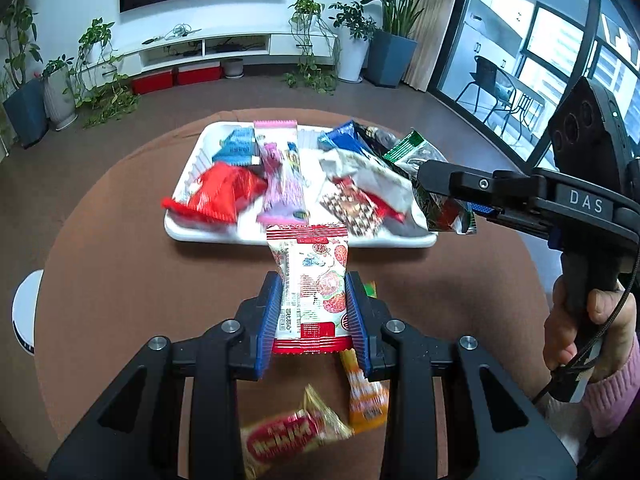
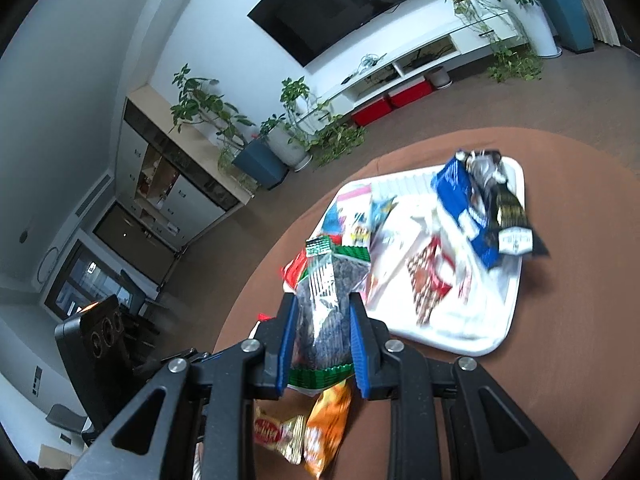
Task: Organize snacks
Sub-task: 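Lower both packets into the white tray and open both grippers, then grasp the gold pie packet with the left gripper while the right grasps the yellow stick packet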
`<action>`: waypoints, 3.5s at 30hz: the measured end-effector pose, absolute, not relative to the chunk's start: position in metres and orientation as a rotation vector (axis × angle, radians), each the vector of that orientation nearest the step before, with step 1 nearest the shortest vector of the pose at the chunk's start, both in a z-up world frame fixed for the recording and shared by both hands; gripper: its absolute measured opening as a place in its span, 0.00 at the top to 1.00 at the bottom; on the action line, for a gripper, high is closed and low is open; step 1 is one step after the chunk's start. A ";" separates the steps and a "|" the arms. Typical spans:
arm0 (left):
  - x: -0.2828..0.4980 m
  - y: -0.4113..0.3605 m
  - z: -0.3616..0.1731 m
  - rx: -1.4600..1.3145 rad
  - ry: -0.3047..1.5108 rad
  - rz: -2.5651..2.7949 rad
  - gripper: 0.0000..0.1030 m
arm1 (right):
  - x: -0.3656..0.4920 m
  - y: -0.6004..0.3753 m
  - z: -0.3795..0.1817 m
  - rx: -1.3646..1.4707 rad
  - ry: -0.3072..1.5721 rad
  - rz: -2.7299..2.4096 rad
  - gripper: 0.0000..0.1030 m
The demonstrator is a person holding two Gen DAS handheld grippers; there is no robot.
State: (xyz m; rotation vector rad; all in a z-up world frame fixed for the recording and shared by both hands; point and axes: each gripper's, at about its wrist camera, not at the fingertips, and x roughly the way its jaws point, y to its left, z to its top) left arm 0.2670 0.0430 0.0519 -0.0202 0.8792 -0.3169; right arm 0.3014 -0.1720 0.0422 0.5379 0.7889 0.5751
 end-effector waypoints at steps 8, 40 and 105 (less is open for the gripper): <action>0.316 0.035 0.054 -0.010 0.885 -0.327 0.71 | 0.336 -0.173 0.036 0.545 0.790 0.531 0.74; 0.347 0.021 0.035 -0.004 0.863 -0.295 0.71 | 0.361 -0.170 0.027 0.481 0.773 0.477 0.63; 0.218 0.063 -0.037 0.184 1.047 -0.381 0.60 | 0.227 -0.078 -0.029 0.243 0.972 0.485 0.50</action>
